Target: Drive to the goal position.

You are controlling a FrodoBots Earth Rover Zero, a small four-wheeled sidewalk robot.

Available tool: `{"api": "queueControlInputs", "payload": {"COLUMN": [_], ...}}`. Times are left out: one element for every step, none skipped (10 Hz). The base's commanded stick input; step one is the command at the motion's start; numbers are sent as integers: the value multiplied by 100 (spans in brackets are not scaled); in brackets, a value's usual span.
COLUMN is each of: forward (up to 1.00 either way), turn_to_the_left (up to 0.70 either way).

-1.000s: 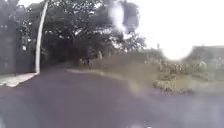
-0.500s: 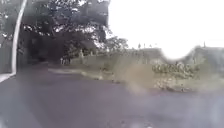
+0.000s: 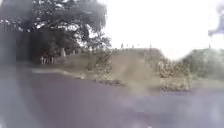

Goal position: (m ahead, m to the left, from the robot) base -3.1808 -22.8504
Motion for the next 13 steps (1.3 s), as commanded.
{"api": "queueControlInputs", "payload": {"forward": [0, 0, 0, 0, 0, 0, 0, 0, 0, 0, 0, 0, 0], "turn_to_the_left": [-70, -70, -70, -70, -70, -70, -70, -70, -70, -70, -70, -70, -70]}}
